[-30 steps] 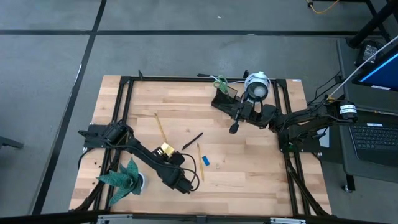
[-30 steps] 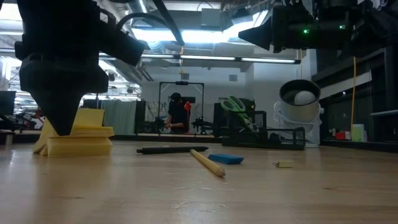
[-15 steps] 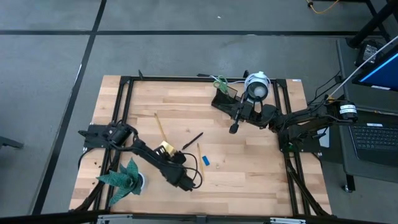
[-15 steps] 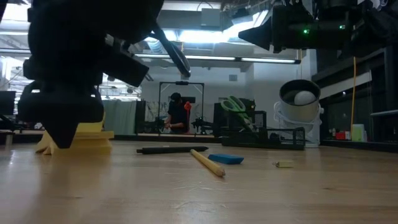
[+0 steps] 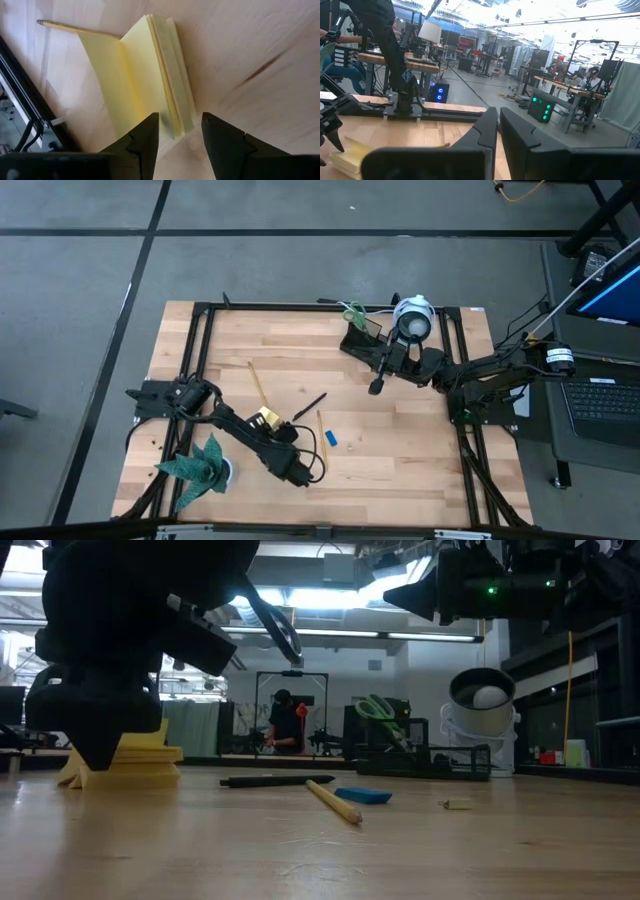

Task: Pick and place office supplies into organizer
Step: Put the yellow sticky notes into the metal mesh desk organizer

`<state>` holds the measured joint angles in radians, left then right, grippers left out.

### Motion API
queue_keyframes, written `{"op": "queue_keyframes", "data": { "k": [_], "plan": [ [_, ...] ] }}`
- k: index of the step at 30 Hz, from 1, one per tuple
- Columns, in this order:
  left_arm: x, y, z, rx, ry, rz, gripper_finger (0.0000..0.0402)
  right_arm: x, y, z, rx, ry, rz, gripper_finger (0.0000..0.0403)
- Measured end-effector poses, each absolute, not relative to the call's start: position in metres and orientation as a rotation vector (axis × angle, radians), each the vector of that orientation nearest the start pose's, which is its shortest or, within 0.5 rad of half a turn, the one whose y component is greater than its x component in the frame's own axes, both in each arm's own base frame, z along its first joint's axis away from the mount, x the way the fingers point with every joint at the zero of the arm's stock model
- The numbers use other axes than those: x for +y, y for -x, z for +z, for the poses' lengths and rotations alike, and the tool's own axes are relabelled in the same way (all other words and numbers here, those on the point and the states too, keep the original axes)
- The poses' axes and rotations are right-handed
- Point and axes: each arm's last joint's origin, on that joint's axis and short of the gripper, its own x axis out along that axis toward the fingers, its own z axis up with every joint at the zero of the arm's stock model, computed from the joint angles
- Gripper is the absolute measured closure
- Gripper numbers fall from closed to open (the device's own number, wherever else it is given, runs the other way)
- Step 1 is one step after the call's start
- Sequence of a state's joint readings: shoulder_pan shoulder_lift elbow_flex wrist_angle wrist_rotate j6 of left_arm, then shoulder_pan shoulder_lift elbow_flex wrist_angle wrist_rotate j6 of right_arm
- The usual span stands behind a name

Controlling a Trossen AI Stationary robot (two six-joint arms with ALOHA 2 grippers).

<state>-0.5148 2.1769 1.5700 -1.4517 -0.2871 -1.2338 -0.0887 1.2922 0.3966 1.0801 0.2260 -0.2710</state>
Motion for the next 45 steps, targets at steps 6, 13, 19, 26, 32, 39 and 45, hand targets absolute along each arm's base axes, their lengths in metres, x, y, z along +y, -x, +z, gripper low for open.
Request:
{"op": "queue_keyframes", "data": {
  "k": [6, 13, 19, 26, 32, 39, 45],
  "plan": [
    [-0.1706, -0.3183, 0.1457, 1.566, 0.049, 0.938, 0.0258, -0.0278, -0.2402, 0.2212, -0.141, 0.255, -0.337, 0.0375],
    [-0.1701, -0.3177, 0.1462, 1.565, 0.038, 0.946, 0.0258, -0.0279, -0.2402, 0.2212, -0.141, 0.255, -0.337, 0.0375],
    [-0.1693, -0.3164, 0.1470, 1.572, 0.028, 0.961, 0.0280, -0.0279, -0.2402, 0.2212, -0.141, 0.255, -0.337, 0.0375],
    [-0.1693, -0.3164, 0.1470, 1.571, 0.028, 0.960, 0.0345, -0.0278, -0.2402, 0.2212, -0.141, 0.255, -0.337, 0.0375],
    [-0.1694, -0.3165, 0.1469, 1.572, 0.029, 0.959, 0.0381, -0.0278, -0.2402, 0.2213, -0.141, 0.255, -0.337, 0.0375],
    [-0.1694, -0.3166, 0.1469, 1.570, 0.030, 0.958, 0.0353, -0.0279, -0.2402, 0.2212, -0.141, 0.255, -0.337, 0.0375],
    [-0.1696, -0.3170, 0.1467, 1.571, 0.025, 0.948, 0.0319, -0.0278, -0.2402, 0.2212, -0.141, 0.255, -0.337, 0.0375]
  ]
}}
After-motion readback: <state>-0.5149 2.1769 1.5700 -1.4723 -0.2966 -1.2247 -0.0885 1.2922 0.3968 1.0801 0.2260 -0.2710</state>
